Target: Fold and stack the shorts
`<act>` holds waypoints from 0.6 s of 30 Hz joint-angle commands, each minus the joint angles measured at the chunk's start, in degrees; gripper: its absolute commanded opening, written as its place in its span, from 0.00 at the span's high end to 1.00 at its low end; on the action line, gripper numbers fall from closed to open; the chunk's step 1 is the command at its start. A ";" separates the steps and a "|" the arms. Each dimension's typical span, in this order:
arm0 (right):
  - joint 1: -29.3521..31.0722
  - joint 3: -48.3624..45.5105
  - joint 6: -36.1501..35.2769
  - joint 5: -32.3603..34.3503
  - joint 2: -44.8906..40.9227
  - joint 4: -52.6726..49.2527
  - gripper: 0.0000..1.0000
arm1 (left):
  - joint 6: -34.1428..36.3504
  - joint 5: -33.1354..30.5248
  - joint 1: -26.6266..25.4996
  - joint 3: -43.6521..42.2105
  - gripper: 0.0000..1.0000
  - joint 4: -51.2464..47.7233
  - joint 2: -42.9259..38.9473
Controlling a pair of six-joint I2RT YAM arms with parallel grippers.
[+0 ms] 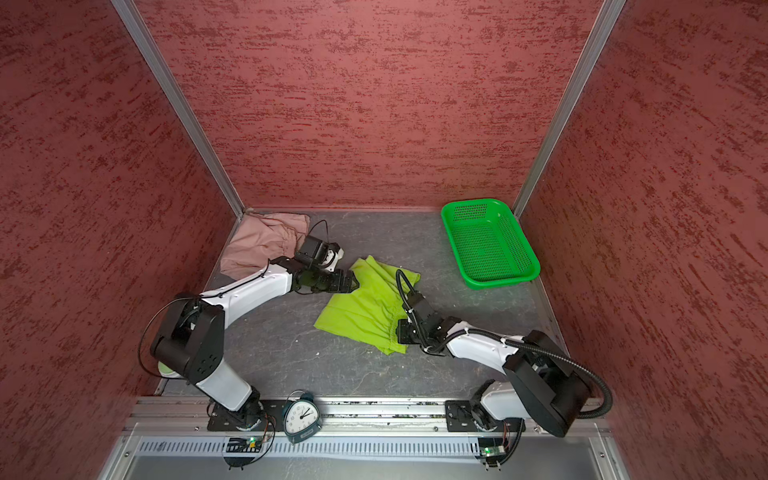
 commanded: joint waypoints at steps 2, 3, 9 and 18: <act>-2.41 4.19 -2.91 2.16 -2.85 -10.86 0.71 | 1.86 -4.11 0.31 0.07 0.01 -0.06 1.75; -2.94 4.69 -3.23 2.29 -4.21 -11.69 0.70 | 1.94 -4.12 0.72 0.15 0.01 -0.29 1.77; -4.00 8.36 -6.65 2.21 -9.49 -13.99 0.58 | 3.92 -8.03 2.54 5.09 0.01 -5.32 0.22; -0.47 16.61 -11.42 -0.27 -2.02 -7.75 0.48 | 8.59 -22.92 15.16 15.27 0.01 -4.83 0.36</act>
